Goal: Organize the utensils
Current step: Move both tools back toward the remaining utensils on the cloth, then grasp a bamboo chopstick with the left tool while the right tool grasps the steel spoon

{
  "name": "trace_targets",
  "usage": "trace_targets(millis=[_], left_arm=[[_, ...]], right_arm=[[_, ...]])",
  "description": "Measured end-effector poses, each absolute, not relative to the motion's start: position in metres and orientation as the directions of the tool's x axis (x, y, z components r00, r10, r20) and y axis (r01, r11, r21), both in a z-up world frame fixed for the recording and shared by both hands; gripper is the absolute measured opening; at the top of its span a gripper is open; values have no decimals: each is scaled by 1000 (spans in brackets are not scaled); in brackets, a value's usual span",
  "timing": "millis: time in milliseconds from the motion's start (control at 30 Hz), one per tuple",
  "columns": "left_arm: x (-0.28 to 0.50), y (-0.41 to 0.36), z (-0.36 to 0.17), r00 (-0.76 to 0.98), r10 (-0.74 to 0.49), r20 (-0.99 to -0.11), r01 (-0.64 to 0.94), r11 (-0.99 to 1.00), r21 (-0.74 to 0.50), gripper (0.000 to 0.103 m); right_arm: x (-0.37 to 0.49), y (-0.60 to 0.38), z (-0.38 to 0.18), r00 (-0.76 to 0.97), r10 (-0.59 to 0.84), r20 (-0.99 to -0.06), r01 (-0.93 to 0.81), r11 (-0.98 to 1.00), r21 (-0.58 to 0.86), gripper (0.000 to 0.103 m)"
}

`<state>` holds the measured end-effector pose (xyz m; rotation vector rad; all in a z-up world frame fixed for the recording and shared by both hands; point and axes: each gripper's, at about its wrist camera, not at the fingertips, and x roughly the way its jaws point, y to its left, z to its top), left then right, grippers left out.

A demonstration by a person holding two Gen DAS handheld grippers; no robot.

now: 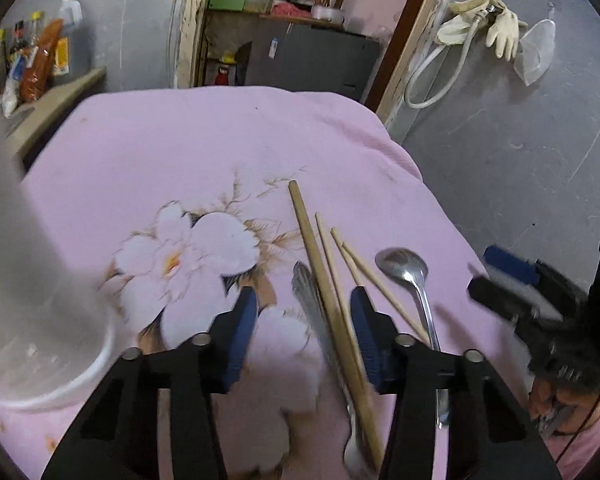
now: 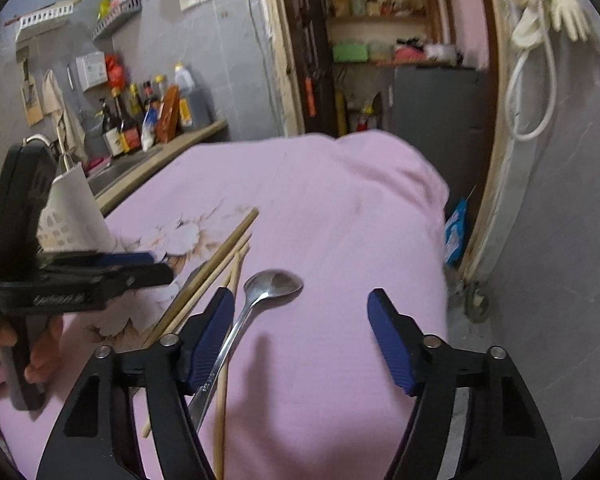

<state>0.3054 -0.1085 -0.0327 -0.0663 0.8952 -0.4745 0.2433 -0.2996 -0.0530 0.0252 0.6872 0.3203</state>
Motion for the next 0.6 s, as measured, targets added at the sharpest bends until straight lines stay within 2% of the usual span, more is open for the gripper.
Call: trace_targets(millis=[133,300,467,600], left_arm=[[328,-111,-39,491,-435,-754,354,891,-283,32],[347,-110,-43,458,-448,-768,339,886,-316,21],[363,-108,-43,444,-455,-772,325,885,-335,20],[371,-105,-43,440,-455,-774,301,887,-350,15]], right_arm=[[256,-292,-60,670,329,-665,-316,938,145,59],[264,-281,-64,638,330,-696,-339,932,132,55],[271,-272,-68,620,321,-716,-346,931,118,53],[276,-266,-71,614,297,-731,-342,935,92,50]])
